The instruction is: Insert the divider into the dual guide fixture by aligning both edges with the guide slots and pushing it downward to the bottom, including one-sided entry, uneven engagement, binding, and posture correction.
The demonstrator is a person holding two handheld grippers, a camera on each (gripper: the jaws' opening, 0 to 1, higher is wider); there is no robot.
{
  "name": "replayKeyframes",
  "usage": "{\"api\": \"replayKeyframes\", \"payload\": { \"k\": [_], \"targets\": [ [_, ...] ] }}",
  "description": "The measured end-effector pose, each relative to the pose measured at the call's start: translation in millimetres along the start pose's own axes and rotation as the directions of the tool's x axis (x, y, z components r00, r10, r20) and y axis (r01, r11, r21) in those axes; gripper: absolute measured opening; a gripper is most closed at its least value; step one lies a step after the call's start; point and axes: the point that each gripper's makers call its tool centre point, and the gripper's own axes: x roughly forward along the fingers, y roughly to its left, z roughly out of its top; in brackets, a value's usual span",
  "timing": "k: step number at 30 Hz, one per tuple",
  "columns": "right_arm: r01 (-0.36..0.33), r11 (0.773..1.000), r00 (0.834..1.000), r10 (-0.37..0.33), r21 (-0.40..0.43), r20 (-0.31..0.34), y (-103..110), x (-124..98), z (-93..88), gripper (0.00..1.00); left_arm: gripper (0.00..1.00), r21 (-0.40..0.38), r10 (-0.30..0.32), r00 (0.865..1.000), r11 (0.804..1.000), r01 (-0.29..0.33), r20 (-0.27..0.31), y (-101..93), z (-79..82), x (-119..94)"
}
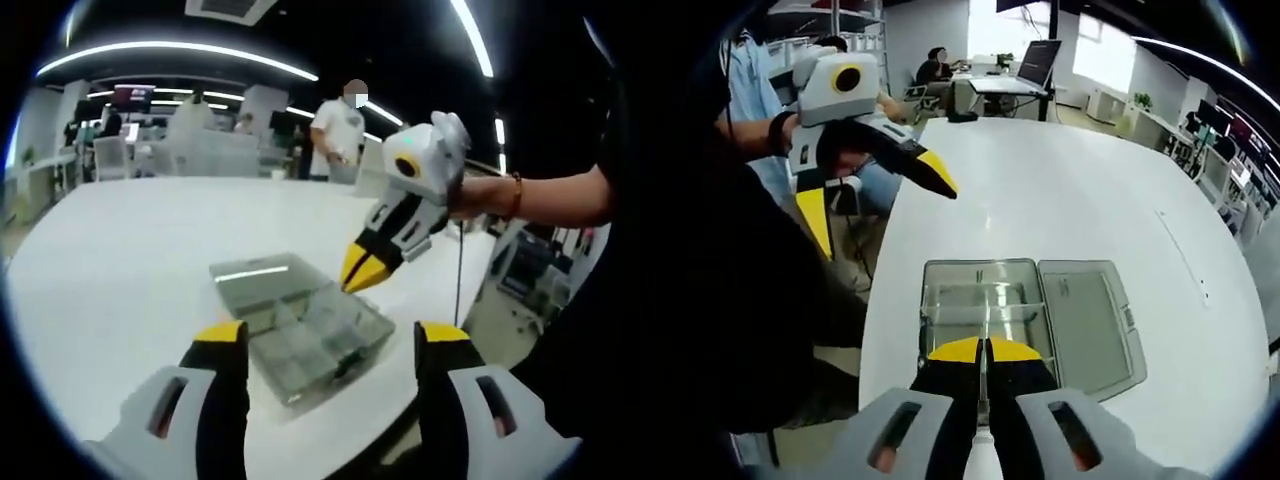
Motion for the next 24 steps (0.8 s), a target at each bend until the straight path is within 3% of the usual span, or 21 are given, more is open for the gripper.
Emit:
{"api": "replayKeyframes", "payload": {
  "k": [11,24],
  "targets": [
    [-0.031,0.996,0.999,0.03,-0.088,-0.016,2,1,0.8,0.0,0.66,-0.007,0.001,1.0,1.0,-0.001,0.003,-1.4,-1.2,0],
    [-0.057,0.997,0.996,0.052,-0.06,-0.075,-2,9,1.4,0.0,0.66,-0.011,0.011,1.0,1.0,-0.011,0.006,0.3,-1.9,-4]
  ]
}}
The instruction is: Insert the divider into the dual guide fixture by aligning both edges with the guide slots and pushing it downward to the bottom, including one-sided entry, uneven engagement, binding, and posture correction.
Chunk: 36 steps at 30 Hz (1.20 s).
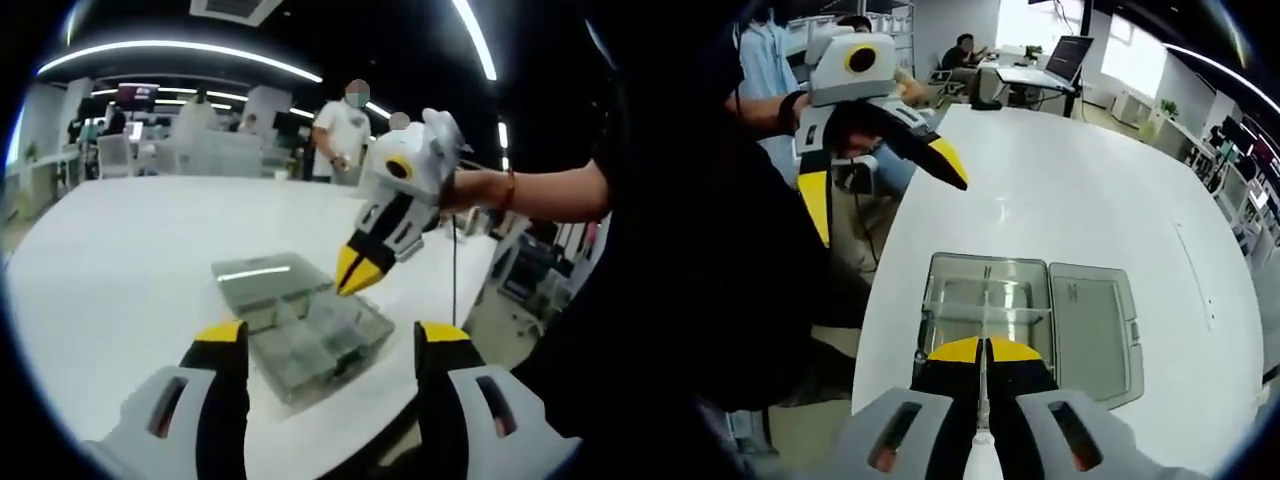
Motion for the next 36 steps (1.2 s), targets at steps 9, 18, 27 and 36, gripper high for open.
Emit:
{"api": "replayKeyframes", "payload": {
  "k": [9,18,27,36],
  "targets": [
    [-0.011,1.0,0.998,0.011,0.004,-0.063,0,8,-4.0,0.0,0.66,-0.003,0.007,1.0,1.0,-0.007,0.002,-0.2,0.2,-1],
    [-0.013,1.0,0.994,0.014,0.01,-0.107,0,15,-9.1,0.0,0.66,-0.001,0.008,1.0,1.0,-0.008,0.002,0.6,-0.1,-2],
    [-0.009,1.0,0.989,0.01,0.003,-0.147,-1,22,-14.3,0.0,0.66,-0.001,0.008,1.0,1.0,-0.008,0.002,1.6,-1.0,-3],
    [-0.012,1.0,0.984,0.012,-0.001,-0.176,-1,28,-18.1,0.0,0.66,-0.002,0.005,1.0,1.0,-0.005,0.002,-0.5,-0.8,-3]
  ]
}}
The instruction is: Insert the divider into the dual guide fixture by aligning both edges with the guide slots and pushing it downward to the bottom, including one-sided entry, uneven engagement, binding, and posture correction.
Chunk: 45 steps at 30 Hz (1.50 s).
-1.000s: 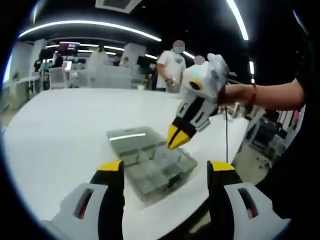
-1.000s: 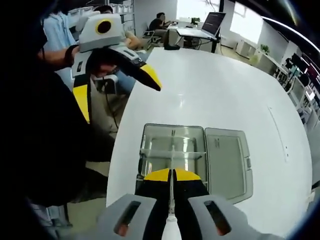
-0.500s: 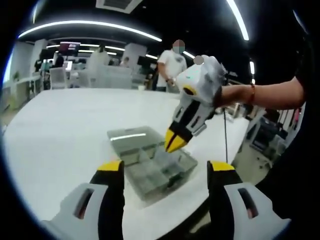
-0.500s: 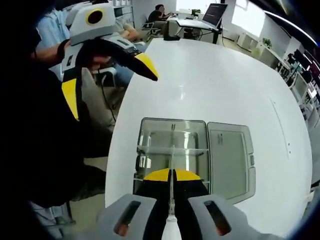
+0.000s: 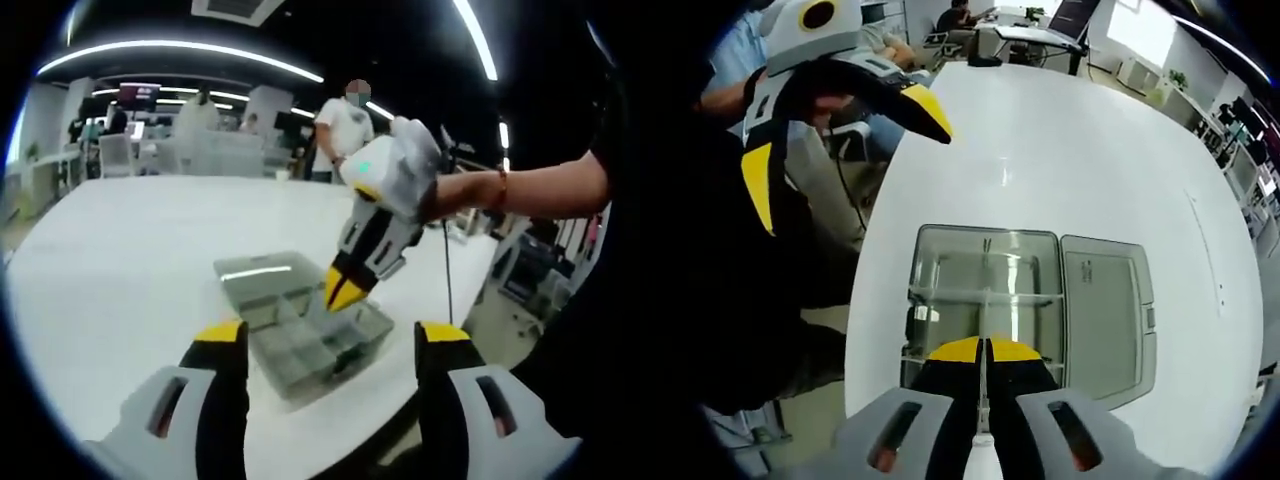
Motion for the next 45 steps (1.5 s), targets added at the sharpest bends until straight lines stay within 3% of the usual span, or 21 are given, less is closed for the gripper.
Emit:
{"api": "replayKeyframes", "payload": {
  "k": [26,41,45],
  "targets": [
    [-0.004,1.0,0.999,0.005,0.008,-0.039,1,12,-5.5,0.0,0.66,-0.001,-0.003,1.0,1.0,0.003,-0.01,-2.6,-3.6,-2],
    [0.021,0.999,1.0,-0.02,0.036,-0.005,3,11,-5.7,0.0,0.66,0.009,-0.01,1.0,1.0,0.01,-0.02,-4.6,-5.2,-4],
    [0.072,0.994,0.996,-0.076,0.077,0.045,-1,11,-5.6,0.1,0.66,0.016,-0.021,0.999,1.0,0.022,-0.031,-6.1,-6.4,-3]
  ]
}}
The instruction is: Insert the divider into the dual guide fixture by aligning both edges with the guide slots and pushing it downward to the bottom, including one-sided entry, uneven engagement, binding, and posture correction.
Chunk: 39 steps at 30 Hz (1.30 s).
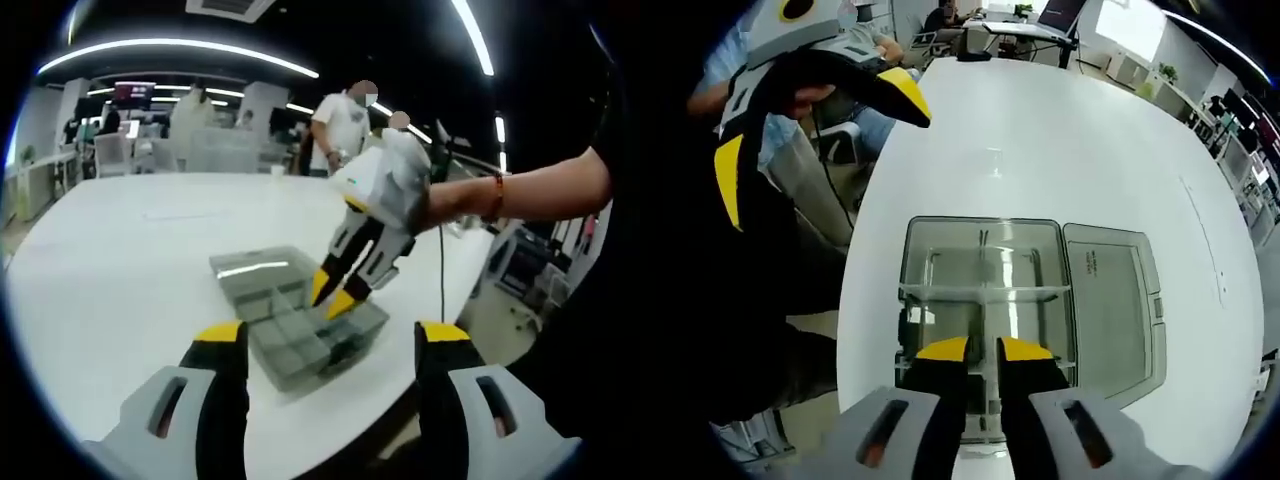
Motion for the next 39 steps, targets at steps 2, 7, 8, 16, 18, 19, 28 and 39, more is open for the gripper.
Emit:
{"api": "replayKeyframes", "payload": {
  "k": [2,7,8,16,18,19,28,39],
  "targets": [
    [0.007,0.999,1.0,-0.007,0.033,0.02,1,-3,0.1,0.1,0.66,0.007,-0.008,1.0,1.0,0.008,-0.007,-1.0,-0.5,1],
    [0.05,0.993,0.992,-0.063,0.109,0.113,-3,-14,9.0,0.19,0.66,0.024,-0.029,0.999,0.999,0.03,-0.022,-4.8,-0.2,2],
    [0.057,0.991,0.989,-0.073,0.122,0.127,-3,-16,10.3,0.2,0.66,0.026,-0.032,0.999,0.999,0.032,-0.023,-5.2,0.2,2],
    [0.097,0.969,0.963,-0.149,0.227,0.223,0,-34,13.0,0.27,0.67,0.045,-0.056,0.998,0.997,0.058,-0.041,-6.5,1.7,2],
    [0.112,0.965,0.958,-0.168,0.237,0.232,1,-38,10.4,0.3,0.67,0.052,-0.058,0.997,0.997,0.061,-0.049,-6.0,0.9,1],
    [0.117,0.961,0.954,-0.178,0.249,0.24,2,-40,9.1,0.32,0.67,0.052,-0.059,0.997,0.997,0.062,-0.051,-5.8,0.8,1],
    [0.187,0.921,0.904,-0.297,0.342,0.306,5,-59,3.5,0.43,0.68,0.055,-0.06,0.997,0.997,0.063,-0.058,-3.9,-1.8,1],
    [0.222,0.877,0.852,-0.388,0.426,0.353,13,-81,-4.3,0.5,0.69,0.053,-0.048,0.996,0.997,0.053,-0.075,1.8,-5.4,1]
  ]
}}
